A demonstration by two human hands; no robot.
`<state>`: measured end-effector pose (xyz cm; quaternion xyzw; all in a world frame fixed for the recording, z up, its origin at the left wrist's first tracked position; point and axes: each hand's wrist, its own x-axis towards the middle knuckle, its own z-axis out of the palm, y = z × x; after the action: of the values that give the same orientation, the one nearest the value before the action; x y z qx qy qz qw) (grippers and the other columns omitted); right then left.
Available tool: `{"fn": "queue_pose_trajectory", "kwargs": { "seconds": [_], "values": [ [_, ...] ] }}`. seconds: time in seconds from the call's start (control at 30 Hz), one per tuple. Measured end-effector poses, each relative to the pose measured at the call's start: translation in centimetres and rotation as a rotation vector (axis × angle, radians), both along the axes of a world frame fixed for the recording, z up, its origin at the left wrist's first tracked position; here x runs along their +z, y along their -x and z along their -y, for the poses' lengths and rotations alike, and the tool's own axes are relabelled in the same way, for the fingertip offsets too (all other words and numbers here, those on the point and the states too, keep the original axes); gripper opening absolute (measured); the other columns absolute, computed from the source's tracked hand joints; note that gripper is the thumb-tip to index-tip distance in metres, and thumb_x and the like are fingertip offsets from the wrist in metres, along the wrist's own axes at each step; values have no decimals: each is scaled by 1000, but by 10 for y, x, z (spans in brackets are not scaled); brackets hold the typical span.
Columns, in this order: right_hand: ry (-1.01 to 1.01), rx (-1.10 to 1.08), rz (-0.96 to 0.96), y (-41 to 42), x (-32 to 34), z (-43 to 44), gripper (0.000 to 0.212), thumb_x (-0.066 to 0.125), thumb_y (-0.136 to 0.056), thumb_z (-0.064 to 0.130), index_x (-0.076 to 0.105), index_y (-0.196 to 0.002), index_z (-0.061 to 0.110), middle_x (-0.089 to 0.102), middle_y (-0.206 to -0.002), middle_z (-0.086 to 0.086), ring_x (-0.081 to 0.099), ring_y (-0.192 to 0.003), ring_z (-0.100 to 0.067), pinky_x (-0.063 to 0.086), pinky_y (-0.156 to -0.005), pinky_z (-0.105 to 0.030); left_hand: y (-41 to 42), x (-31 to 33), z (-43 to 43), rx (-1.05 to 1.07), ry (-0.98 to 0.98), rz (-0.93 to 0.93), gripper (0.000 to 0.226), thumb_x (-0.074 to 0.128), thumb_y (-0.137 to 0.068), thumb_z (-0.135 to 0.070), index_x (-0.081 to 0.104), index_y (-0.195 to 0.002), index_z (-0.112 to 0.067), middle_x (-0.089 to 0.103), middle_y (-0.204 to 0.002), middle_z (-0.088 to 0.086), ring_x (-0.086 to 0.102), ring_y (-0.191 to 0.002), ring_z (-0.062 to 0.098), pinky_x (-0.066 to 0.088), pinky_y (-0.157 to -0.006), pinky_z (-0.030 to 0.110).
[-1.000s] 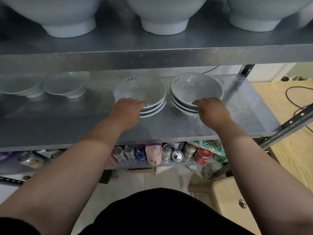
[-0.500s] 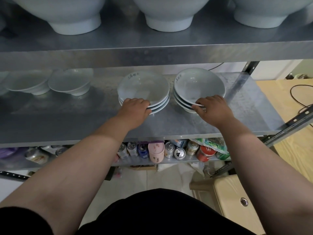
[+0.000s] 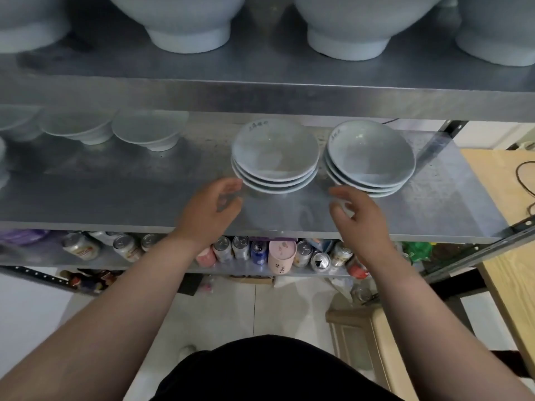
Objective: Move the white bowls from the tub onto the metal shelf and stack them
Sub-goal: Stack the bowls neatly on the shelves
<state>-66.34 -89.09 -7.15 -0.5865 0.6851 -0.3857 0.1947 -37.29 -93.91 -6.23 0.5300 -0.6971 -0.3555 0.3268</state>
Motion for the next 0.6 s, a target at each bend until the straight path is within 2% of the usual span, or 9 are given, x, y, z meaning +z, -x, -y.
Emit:
{"fn": "queue_pose_trajectory", "kwargs": {
  "seconds": [0.07,0.1,0.17,0.27,0.37,0.43,0.5,0.6],
  "values": [
    [-109,15,243,-34,1,-9,20,61,-93,19,69,-110,26,69,-108,17,62,-95,9,43,-80,-4,-29,-8,-14,96,-94,-122,26,58,-96,-24,60,-112,-44,63,-117,-26,57,-112,-7,45,-99,26],
    [-138,25,316,-50,0,-12,18,61,-94,18,69,-106,27,70,-103,19,62,-92,11,42,-75,-1,-46,-13,-21,141,-121,-155,25,58,-95,-24,62,-110,-44,65,-114,-25,59,-111,-5,46,-98,28],
    [-195,61,406,-83,-7,-16,16,62,-93,18,69,-101,31,71,-98,18,64,-91,6,45,-76,-6,-81,-21,-34,222,-147,-176,23,59,-94,-25,63,-108,-43,67,-111,-24,61,-108,-2,49,-96,30],
    [-295,142,391,-135,-19,-19,15,62,-91,21,69,-96,33,70,-97,19,65,-93,1,48,-83,-18,-137,-29,-57,288,-194,-177,25,59,-95,-21,63,-106,-43,68,-111,-20,61,-105,-2,49,-92,28],
    [-354,188,353,-191,-22,-18,14,61,-91,22,69,-96,33,70,-96,19,64,-90,1,47,-81,-17,-198,-31,-74,338,-211,-193,26,58,-96,-14,63,-110,-35,68,-112,-13,63,-106,4,49,-92,30],
    [-373,207,354,-230,-23,-14,14,61,-92,22,70,-97,32,70,-97,17,64,-89,-1,48,-80,-17,-240,-30,-81,371,-209,-202,26,58,-96,-12,63,-113,-30,69,-112,-11,64,-101,4,50,-85,25],
    [-369,215,353,-270,-27,-6,15,61,-92,21,71,-97,31,70,-97,17,64,-92,-4,49,-85,-26,-279,-30,-87,419,-203,-203,26,59,-95,-12,65,-115,-28,70,-109,-13,65,-97,1,49,-74,13],
    [-367,236,320,-333,-32,7,15,60,-92,22,70,-94,33,70,-98,19,64,-95,-4,50,-90,-30,-338,-31,-91,470,-191,-216,27,59,-95,-10,65,-110,-32,71,-106,-12,65,-98,1,49,-70,8]
  ]
}}
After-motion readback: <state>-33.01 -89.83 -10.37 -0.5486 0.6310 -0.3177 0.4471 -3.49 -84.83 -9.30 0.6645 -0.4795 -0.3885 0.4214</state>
